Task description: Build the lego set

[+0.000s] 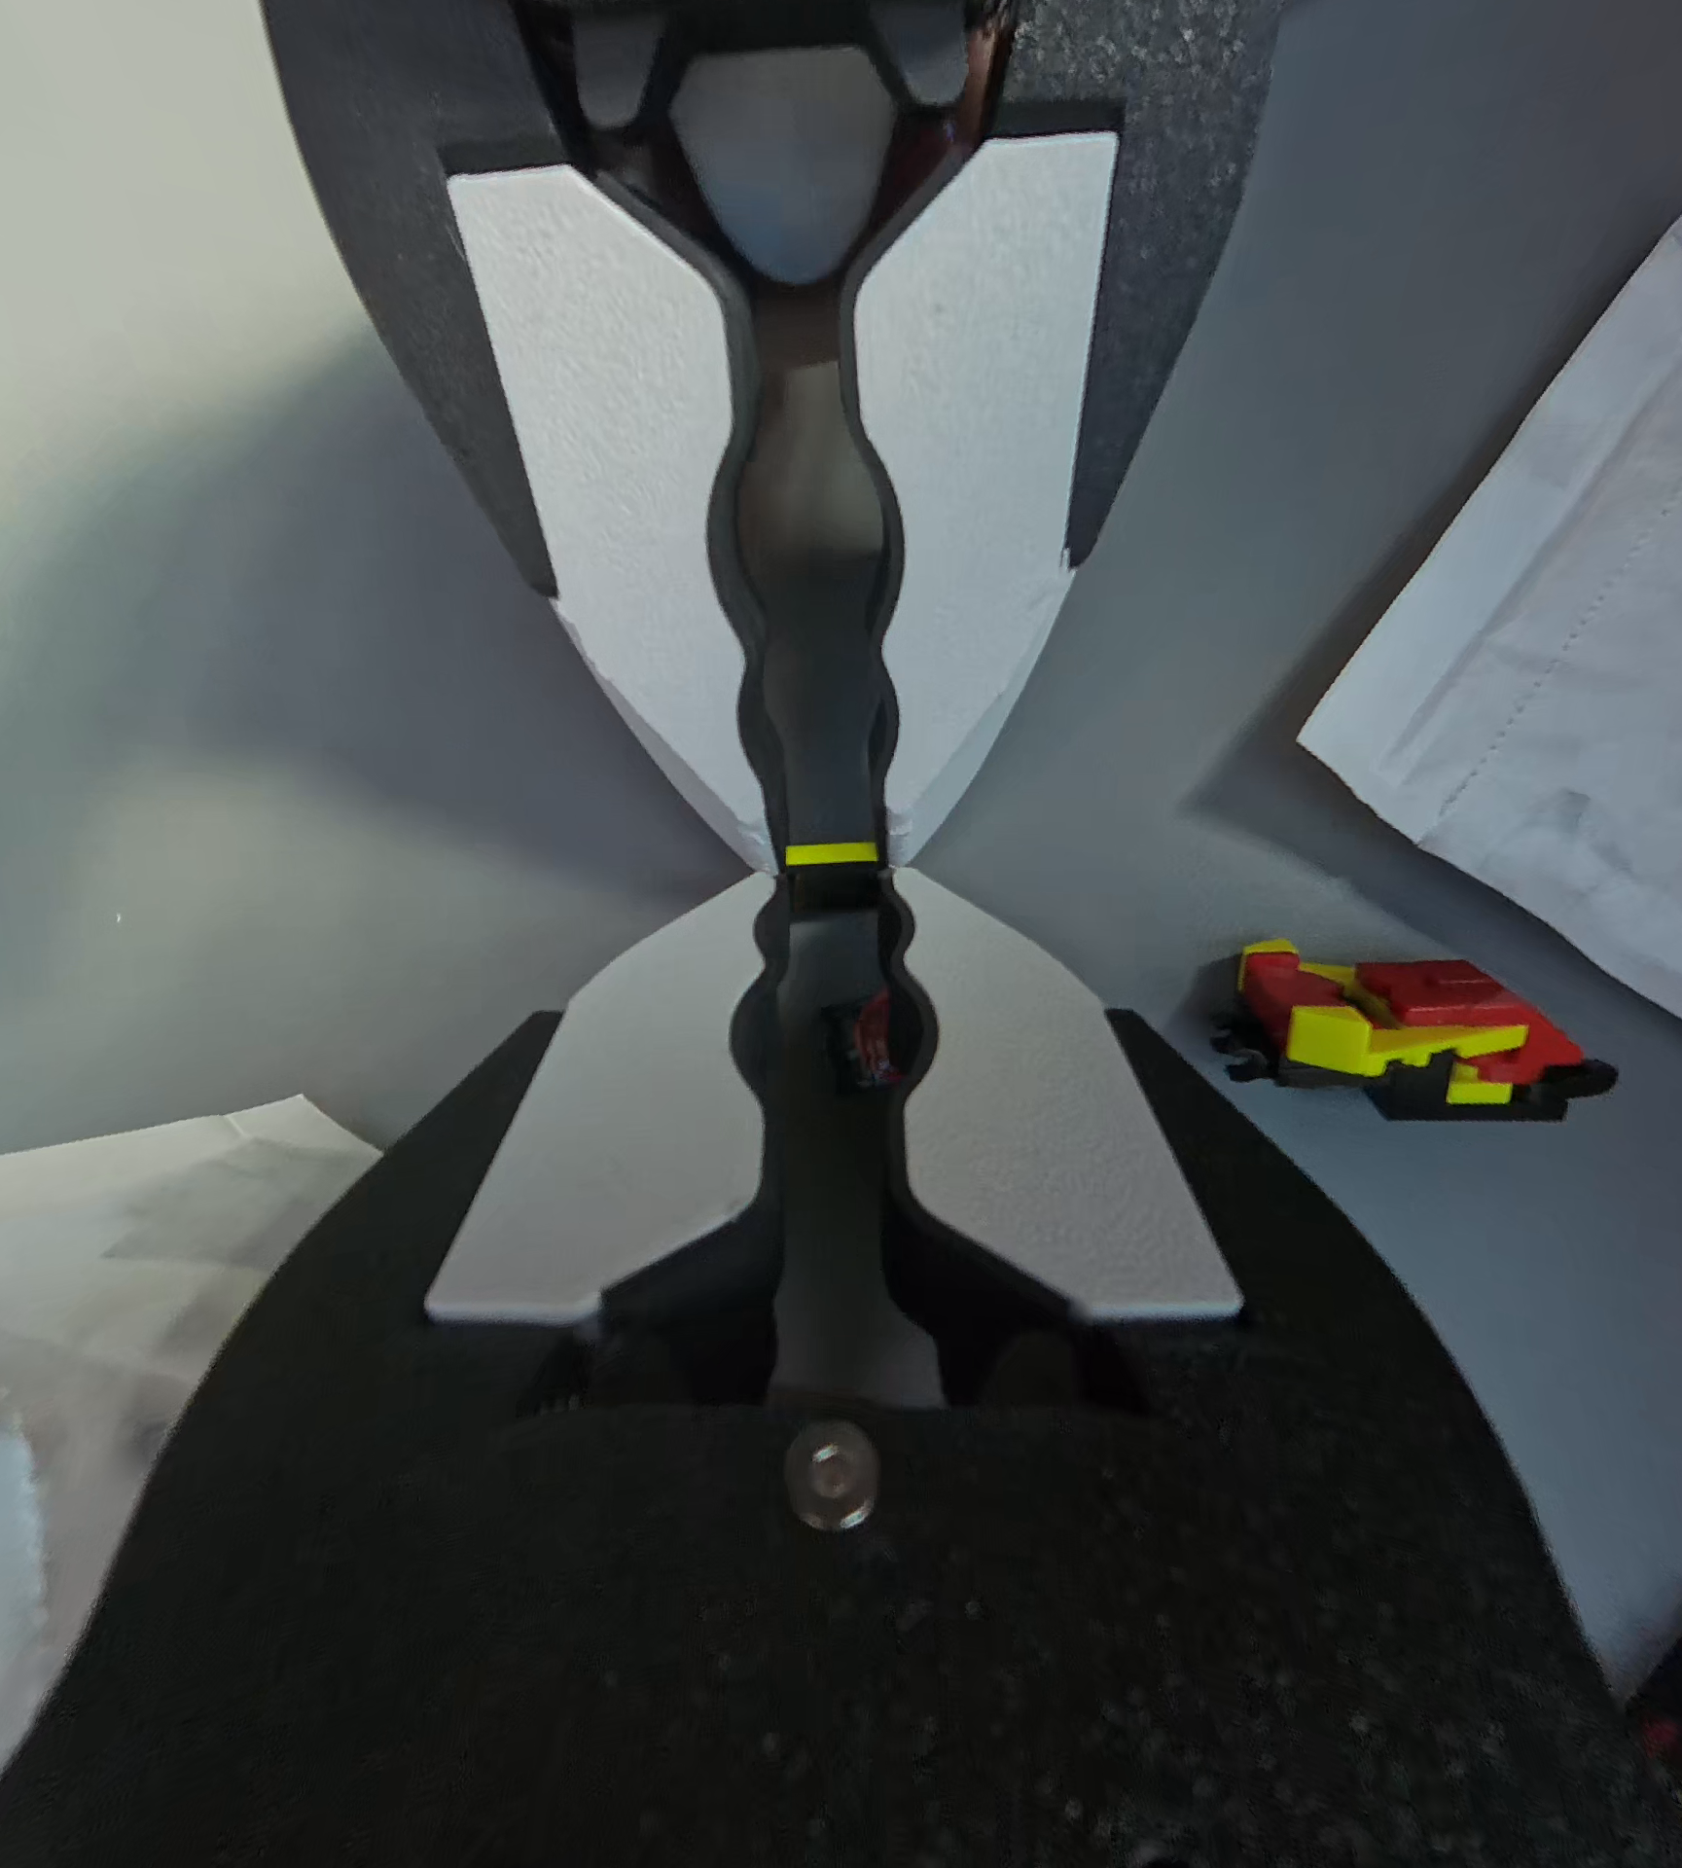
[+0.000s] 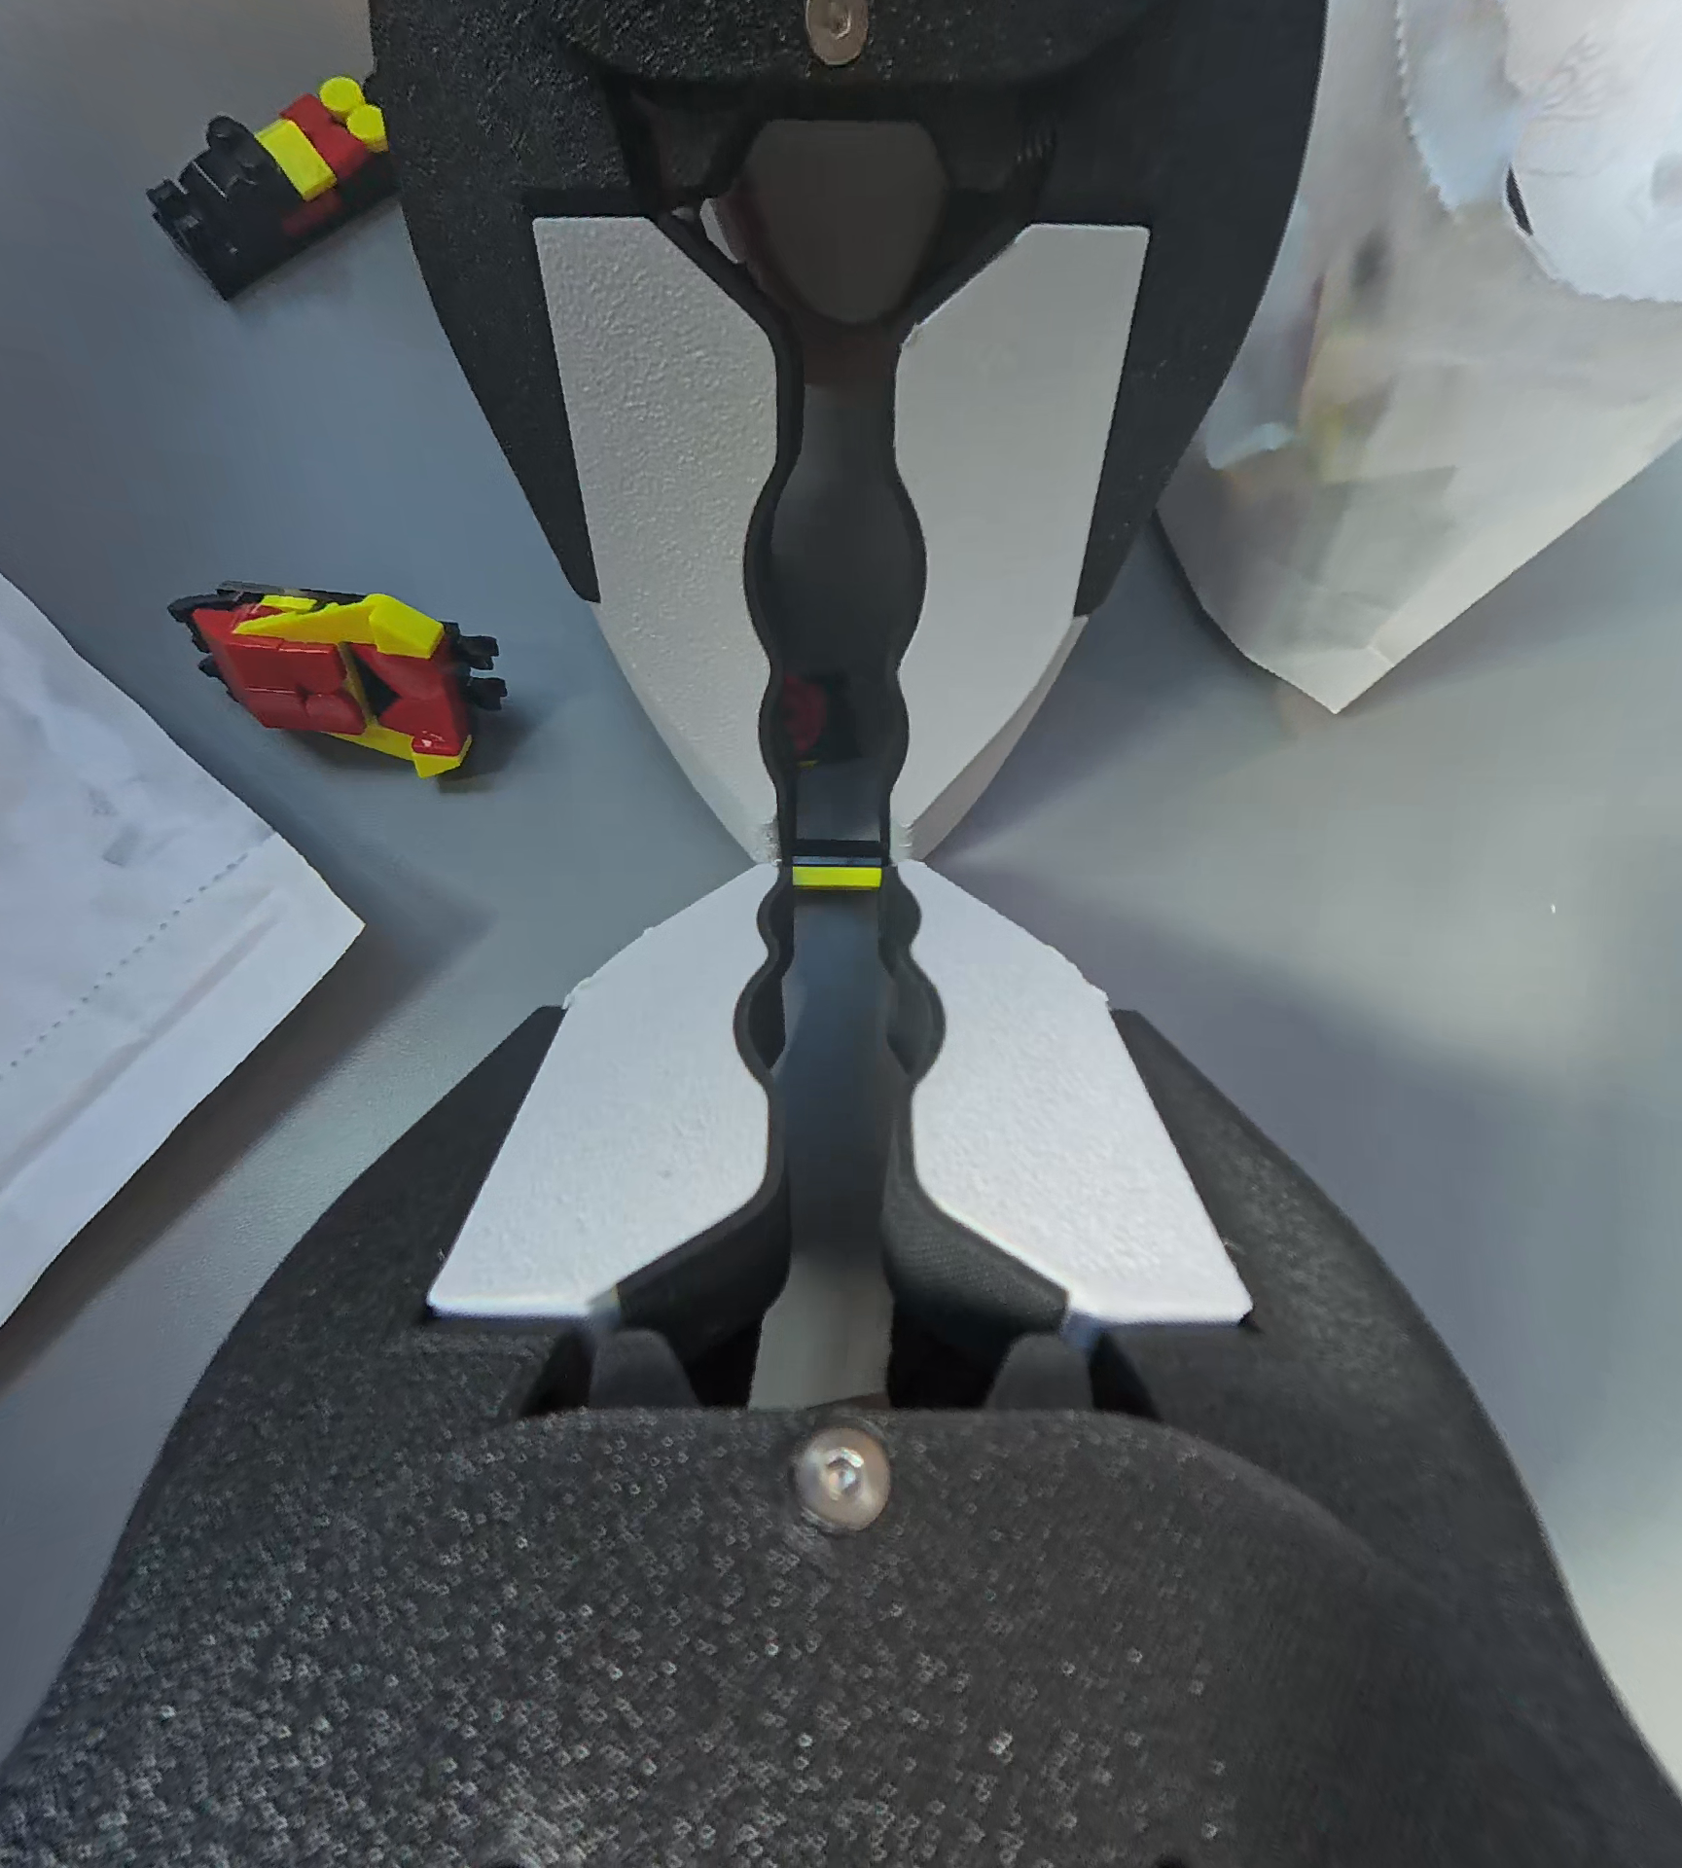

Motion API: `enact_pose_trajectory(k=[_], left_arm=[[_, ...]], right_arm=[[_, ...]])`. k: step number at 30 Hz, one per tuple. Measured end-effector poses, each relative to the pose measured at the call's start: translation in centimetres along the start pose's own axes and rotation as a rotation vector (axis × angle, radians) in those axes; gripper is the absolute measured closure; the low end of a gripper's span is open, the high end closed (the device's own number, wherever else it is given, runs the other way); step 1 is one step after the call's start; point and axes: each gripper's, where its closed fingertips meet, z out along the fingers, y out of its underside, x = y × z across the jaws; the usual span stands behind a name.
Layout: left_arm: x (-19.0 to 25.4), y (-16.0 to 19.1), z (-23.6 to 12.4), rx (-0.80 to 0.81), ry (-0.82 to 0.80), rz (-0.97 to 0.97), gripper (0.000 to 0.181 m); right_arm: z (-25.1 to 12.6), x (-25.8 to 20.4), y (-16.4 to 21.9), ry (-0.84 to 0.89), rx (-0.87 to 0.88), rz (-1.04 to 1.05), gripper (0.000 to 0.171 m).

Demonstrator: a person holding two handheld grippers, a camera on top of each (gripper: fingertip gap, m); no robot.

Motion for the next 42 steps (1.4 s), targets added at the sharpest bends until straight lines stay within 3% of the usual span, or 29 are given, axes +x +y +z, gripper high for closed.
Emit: enact_pose_trajectory(k=[19, 21, 23, 26, 29, 33, 42], left_arm=[[-0.4, 0.2, -0.3, -0.036, -0.167, -0.034, 0.166], [-1.4, -1.1, -2.8, 0.036, -0.221, -0.072, 0.166], [-3.3, -3.0, -7.9, 0.137, -0.328, -0.099, 0.166], [-6.8, -2.0, -13.5, 0.082, -0.442, -0.092, 0.166], [-8.9, 0.8, -12.9, -0.058, -0.340, -0.104, 0.165], [-9.5, 2.4, -12.1, -0.179, -0.312, -0.001, 0.144], [-9.4, -2.0, -16.3, 0.010, -0.496, 0.065, 0.149]], right_arm=[[-1.0, 0.3, 0.8, 0.137, -0.029, 0.191, 0.156], [-2.2, 1.5, 0.0, 0.183, 0.000, 0.162, 0.155], [-4.5, 3.5, -3.2, 0.243, 0.136, 0.124, 0.156], [-5.5, 6.9, -8.0, 0.290, 0.203, 0.052, 0.155], [-2.4, 9.4, -9.9, 0.241, 0.105, 0.003, 0.154], [0.5, 9.8, -9.4, 0.200, -0.015, -0.092, 0.135], [-6.4, 9.6, -10.0, 0.315, 0.185, 0.033, 0.135]])
